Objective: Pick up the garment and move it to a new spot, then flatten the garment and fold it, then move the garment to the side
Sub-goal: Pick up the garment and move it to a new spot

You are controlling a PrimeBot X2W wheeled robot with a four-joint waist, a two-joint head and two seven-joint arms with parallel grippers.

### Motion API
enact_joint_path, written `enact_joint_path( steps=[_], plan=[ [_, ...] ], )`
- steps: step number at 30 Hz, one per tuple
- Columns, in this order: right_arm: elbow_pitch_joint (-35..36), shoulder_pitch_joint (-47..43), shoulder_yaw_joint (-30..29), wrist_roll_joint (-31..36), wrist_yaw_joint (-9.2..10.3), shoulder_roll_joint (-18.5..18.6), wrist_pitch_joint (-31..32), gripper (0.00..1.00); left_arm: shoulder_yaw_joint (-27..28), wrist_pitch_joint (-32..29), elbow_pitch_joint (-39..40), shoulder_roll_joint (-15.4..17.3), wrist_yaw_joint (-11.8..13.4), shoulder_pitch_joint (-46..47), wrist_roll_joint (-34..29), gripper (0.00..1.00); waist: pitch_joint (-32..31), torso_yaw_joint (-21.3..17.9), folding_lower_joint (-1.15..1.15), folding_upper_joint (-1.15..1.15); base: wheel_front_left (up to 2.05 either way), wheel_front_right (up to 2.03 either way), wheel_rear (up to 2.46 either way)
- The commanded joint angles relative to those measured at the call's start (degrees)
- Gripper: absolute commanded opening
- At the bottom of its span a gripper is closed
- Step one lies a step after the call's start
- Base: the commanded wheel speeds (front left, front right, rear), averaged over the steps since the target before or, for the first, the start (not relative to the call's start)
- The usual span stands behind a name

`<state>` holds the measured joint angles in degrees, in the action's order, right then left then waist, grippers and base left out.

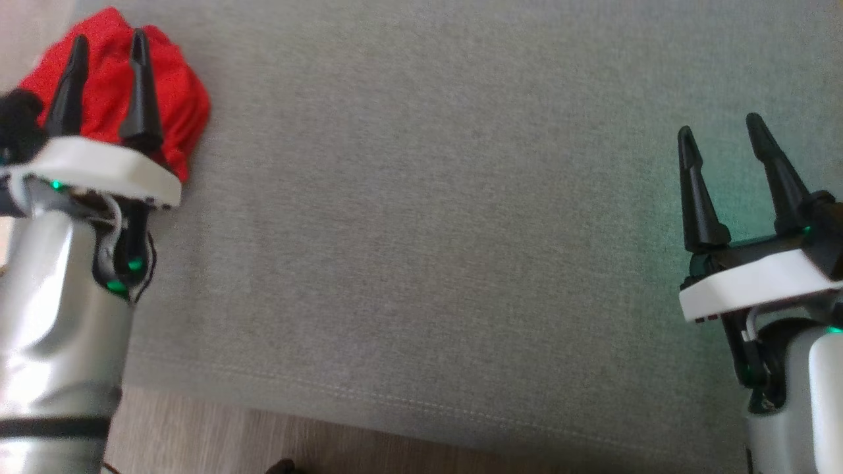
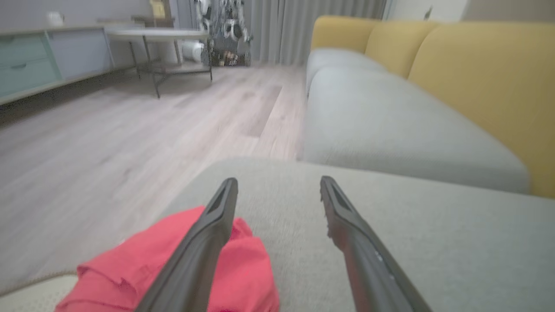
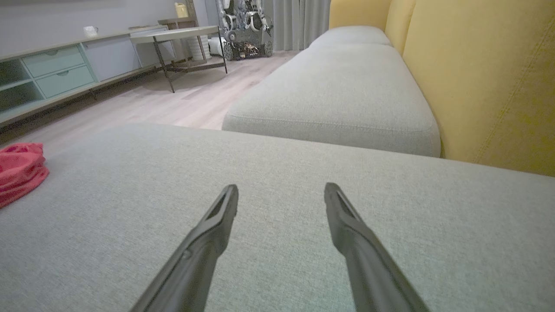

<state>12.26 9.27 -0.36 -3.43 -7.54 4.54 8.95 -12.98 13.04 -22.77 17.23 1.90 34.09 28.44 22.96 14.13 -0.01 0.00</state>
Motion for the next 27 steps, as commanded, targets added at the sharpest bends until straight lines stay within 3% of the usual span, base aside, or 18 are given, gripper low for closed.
enact_joint_path(
  steps=[1,8,14,15,16,17,23,27],
  plan=[
    [2.4,1.5,1.5,0.4,0.05,0.6,0.3,1.0,1.9,-0.5,-0.7,2.7,-0.4,2.8,0.3,1.0,2.4,-1.9,0.01,0.0,0.0,0.0,0.0],
    [3.5,2.5,1.2,0.5,0.05,1.5,1.0,1.0,0.8,-6.5,-24.3,3.9,-5.1,13.0,2.0,1.0,5.5,-3.0,0.01,0.0,0.0,0.0,0.0],
    [4.5,2.9,1.2,0.4,0.05,2.1,1.8,1.0,-0.6,-12.0,-38.5,3.5,-6.8,17.9,2.7,1.0,6.9,-3.1,0.01,0.0,0.0,0.0,0.0],
    [4.5,2.9,1.2,0.4,0.05,2.1,1.9,1.0,-0.9,-12.3,-40.1,3.4,-6.9,18.4,2.6,0.8,6.9,-3.2,0.01,0.0,0.0,0.0,0.0],
    [4.5,2.9,1.2,0.4,0.05,2.1,1.9,1.0,-1.2,-12.1,-41.2,3.3,-7.1,18.8,2.5,0.15,6.8,-3.2,0.01,0.0,0.0,0.0,0.0],
    [4.4,3.0,1.2,0.3,0.05,2.1,1.9,1.0,-1.2,-11.2,-42.0,3.2,-7.3,19.1,2.7,0.0,6.7,-3.2,0.01,0.0,0.0,0.0,0.0],
    [3.6,2.8,0.8,-0.1,0.05,1.5,0.4,1.0,-0.8,-1.2,-43.4,3.9,-8.0,20.1,2.6,0.0,3.8,-3.3,0.01,0.0,0.0,0.0,0.0],
    [2.1,2.0,0.3,-0.5,0.05,0.8,-1.0,1.0,0.1,1.6,-41.1,4.8,-8.4,19.2,2.6,0.0,0.3,-3.7,0.01,0.0,0.0,0.0,0.0]
  ],
)
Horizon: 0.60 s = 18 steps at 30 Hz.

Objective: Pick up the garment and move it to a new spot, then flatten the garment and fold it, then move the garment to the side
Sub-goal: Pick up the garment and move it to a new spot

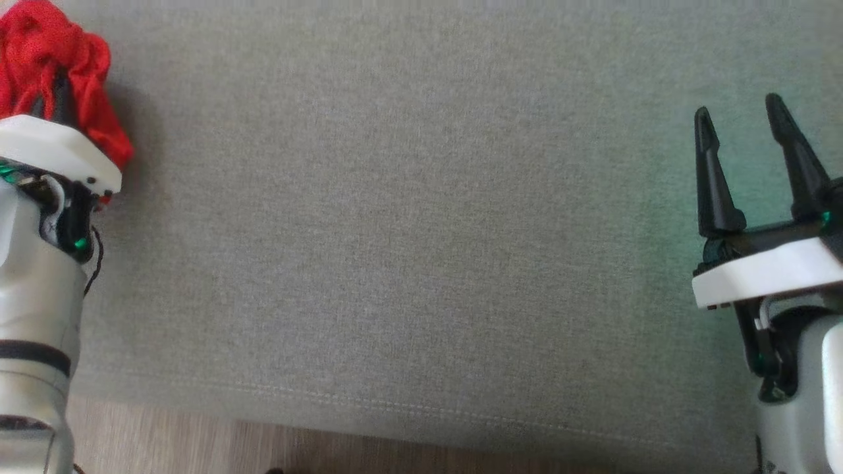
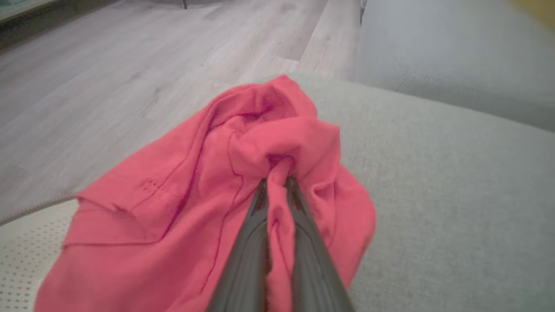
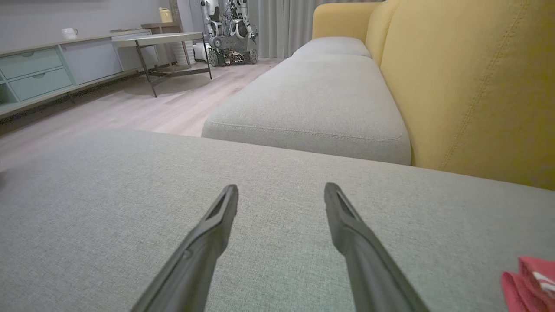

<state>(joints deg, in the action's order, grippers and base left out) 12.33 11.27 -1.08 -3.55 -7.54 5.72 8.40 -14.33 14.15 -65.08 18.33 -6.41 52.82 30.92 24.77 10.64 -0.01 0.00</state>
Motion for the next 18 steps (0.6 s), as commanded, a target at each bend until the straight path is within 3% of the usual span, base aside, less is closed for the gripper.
enact_joint_path(
  steps=[1,4,7,18],
  plan=[
    [1.7,-0.3,0.8,-0.5,0.05,-0.6,-0.8,1.0,1.7,0.7,2.3,3.8,-0.2,-0.1,0.0,0.0,-2.5,-0.3,0.01,0.0,0.0,0.0,0.0],
    [0.4,-1.2,0.7,-0.9,0.05,-1.2,-1.8,1.0,3.9,0.8,9.8,4.8,0.2,-2.5,-0.9,0.0,-5.3,-0.9,0.01,0.0,0.0,0.0,0.0],
    [-1.3,-2.4,1.1,-1.6,0.05,-1.8,-3.4,1.0,6.9,0.8,21.6,5.2,2.1,-9.7,-3.6,0.0,-9.4,-2.3,0.01,0.0,0.0,0.0,0.0],
    [-4.7,-5.8,2.3,-3.0,0.05,-2.6,-5.5,1.0,7.3,-0.5,46.1,4.8,7.6,-30.3,-6.8,0.0,-16.6,-7.2,0.01,0.0,0.0,0.0,0.0]
  ],
)
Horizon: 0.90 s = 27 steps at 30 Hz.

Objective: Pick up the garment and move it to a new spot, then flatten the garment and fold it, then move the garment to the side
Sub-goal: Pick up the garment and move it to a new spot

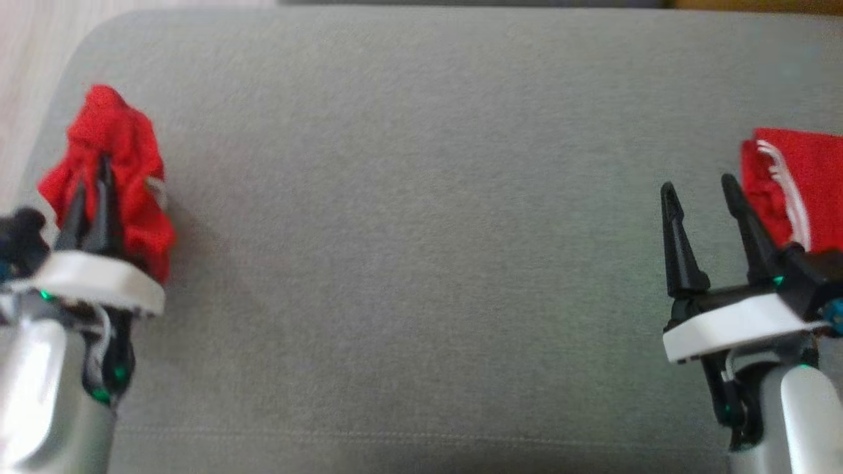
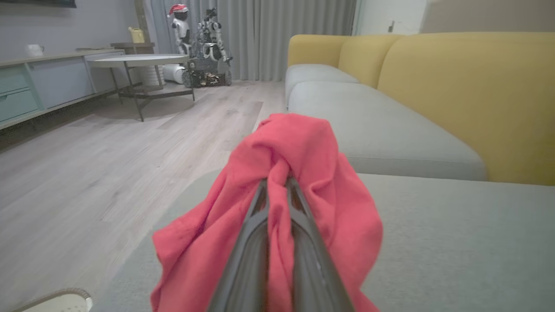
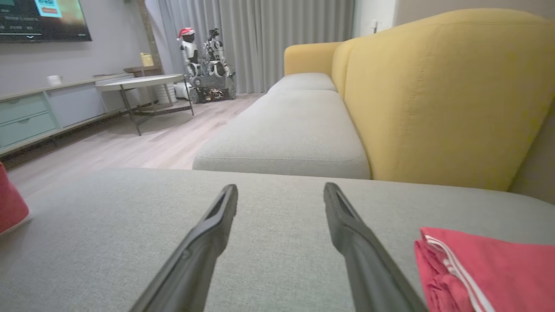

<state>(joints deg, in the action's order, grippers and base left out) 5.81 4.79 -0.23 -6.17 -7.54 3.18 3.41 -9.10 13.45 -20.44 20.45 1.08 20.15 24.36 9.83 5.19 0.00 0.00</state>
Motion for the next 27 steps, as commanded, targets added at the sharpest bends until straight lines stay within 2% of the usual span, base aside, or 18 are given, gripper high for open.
enact_joint_path(
  steps=[1,7,13,20,27],
  plan=[
    [1.7,0.3,1.4,-0.6,0.05,-0.1,-0.5,1.0,2.0,-0.4,4.1,2.6,0.6,0.4,-0.2,0.0,-2.1,-2.1,0.0,0.0,0.0,0.0,0.0],
    [2.0,-1.5,1.6,-1.3,0.05,-0.2,-0.7,1.0,0.8,-4.4,19.0,1.4,4.2,-10.4,-0.1,0.0,-3.4,-4.7,0.0,0.0,0.0,0.0,0.0],
    [2.3,-2.3,1.9,-2.6,0.05,-0.3,-0.8,1.0,-0.4,-6.2,27.1,0.7,5.6,-14.2,-0.2,0.0,-3.3,-7.8,0.0,0.0,0.0,0.0,0.0],
    [1.4,-1.2,3.4,-2.7,0.05,-0.3,-0.9,1.0,-4.4,-9.2,27.6,1.1,3.7,-10.4,-1.5,0.0,-2.1,-12.9,0.0,0.0,0.0,0.0,0.0],
    [1.0,0.0,3.9,-4.1,0.05,-0.3,-1.8,1.0,-12.4,-10.6,20.3,-3.0,-1.2,-2.5,-2.7,0.0,1.3,-18.1,0.0,0.0,0.0,0.0,0.0]
  ],
)
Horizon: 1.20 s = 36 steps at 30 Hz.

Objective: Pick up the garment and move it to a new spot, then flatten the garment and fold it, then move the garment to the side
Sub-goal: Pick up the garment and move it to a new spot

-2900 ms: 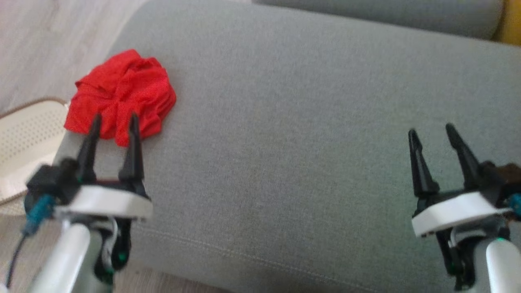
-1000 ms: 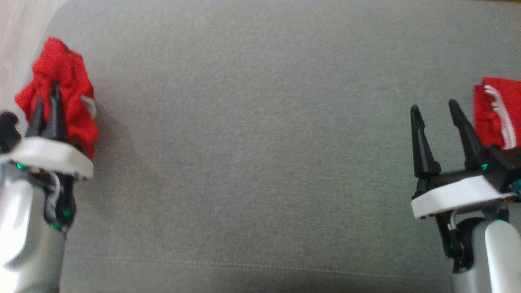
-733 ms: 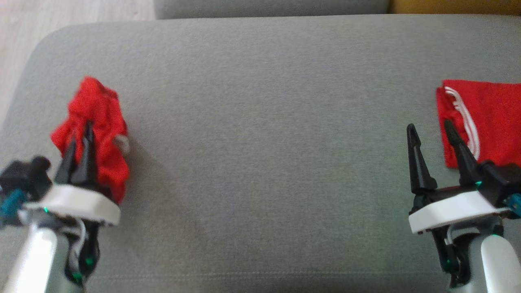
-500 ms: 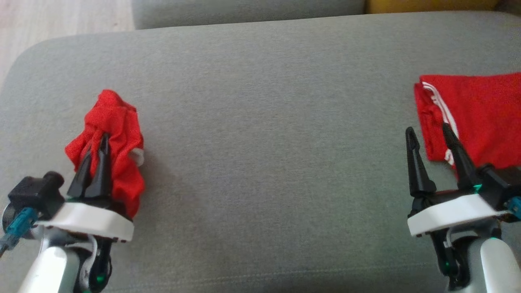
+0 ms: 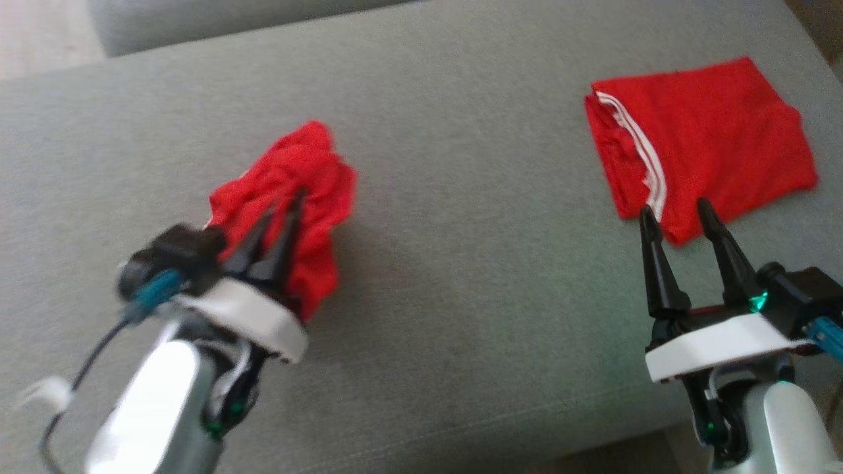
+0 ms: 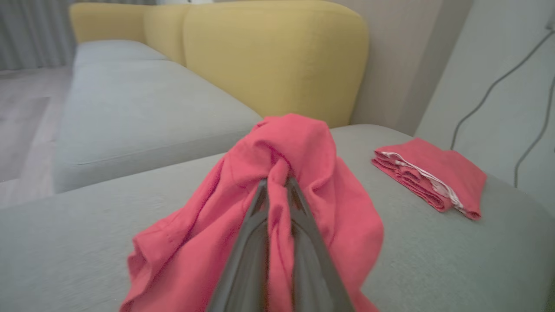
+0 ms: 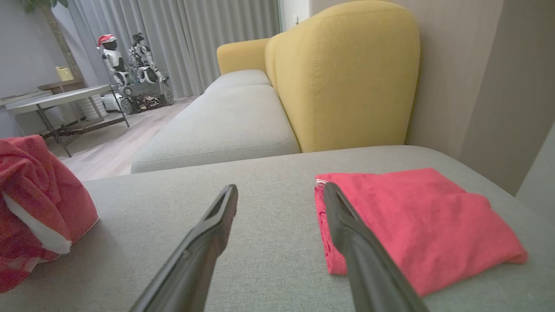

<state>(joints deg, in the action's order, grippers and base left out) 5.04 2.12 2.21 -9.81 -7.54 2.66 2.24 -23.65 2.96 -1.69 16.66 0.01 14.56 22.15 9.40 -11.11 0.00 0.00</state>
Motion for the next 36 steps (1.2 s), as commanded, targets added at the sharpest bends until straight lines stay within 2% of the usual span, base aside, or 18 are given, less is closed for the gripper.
enact_joint_path(
  steps=[1,6,12,13,14,15,19,22,29,36],
  plan=[
    [1.7,2.9,1.6,-0.6,0.05,0.2,-0.7,1.0,1.1,-0.1,0.1,0.2,-0.8,4.2,-0.7,0.0,2.3,-2.7,0.0,0.0,0.0,0.0,0.0],
    [1.1,3.7,1.9,-1.1,0.05,0.2,-1.9,1.0,-4.1,-0.6,-6.0,-2.2,-3.9,9.1,-2.4,0.0,5.2,-5.7,0.0,0.0,0.0,0.0,0.0],
    [0.3,4.4,2.3,-1.7,0.05,0.2,-3.4,1.0,-8.3,-0.8,-12.8,-4.0,-5.8,13.1,-3.2,0.0,7.7,-7.5,0.0,0.0,0.0,0.0,0.0],
    [0.1,4.5,2.3,-1.8,0.05,0.2,-3.6,1.0,-8.7,-0.6,-13.9,-4.4,-5.9,13.6,-3.1,0.2,7.8,-7.6,0.0,0.0,0.0,0.0,0.0],
    [-0.1,4.7,2.3,-1.8,0.05,0.2,-3.7,1.0,-9.1,-0.2,-14.9,-4.7,-6.0,14.1,-3.1,0.76,7.9,-7.6,0.0,0.0,0.0,0.0,0.0],
    [-0.2,4.7,2.2,-1.8,0.05,0.2,-3.8,1.0,-9.4,0.2,-15.7,-5.1,-6.2,14.4,-2.9,1.0,7.9,-7.6,0.0,0.0,0.0,0.0,0.0],
    [-0.6,4.9,2.0,-1.0,0.05,0.2,-3.9,1.0,-9.6,2.8,-16.8,-6.1,-6.3,15.1,-2.6,1.0,7.6,-6.8,0.0,0.0,0.0,0.0,0.0],
    [-0.7,5.0,2.0,-0.5,0.05,0.2,-4.0,1.0,-8.5,6.4,-16.3,-6.8,-5.4,15.0,-2.1,1.0,6.5,-5.2,0.0,0.0,0.0,0.0,0.0],
    [-0.5,4.1,0.8,0.6,0.05,0.2,-2.7,1.0,-2.5,10.9,-12.8,-6.0,-0.7,12.6,-0.5,1.0,2.8,0.4,0.0,0.0,0.0,0.0,0.0],
    [0.7,2.8,-0.3,1.6,0.05,0.2,-0.7,1.0,5.4,11.9,-10.0,-2.8,2.6,7.3,1.7,1.0,-0.5,5.6,0.0,0.0,0.0,0.0,0.0]
  ],
)
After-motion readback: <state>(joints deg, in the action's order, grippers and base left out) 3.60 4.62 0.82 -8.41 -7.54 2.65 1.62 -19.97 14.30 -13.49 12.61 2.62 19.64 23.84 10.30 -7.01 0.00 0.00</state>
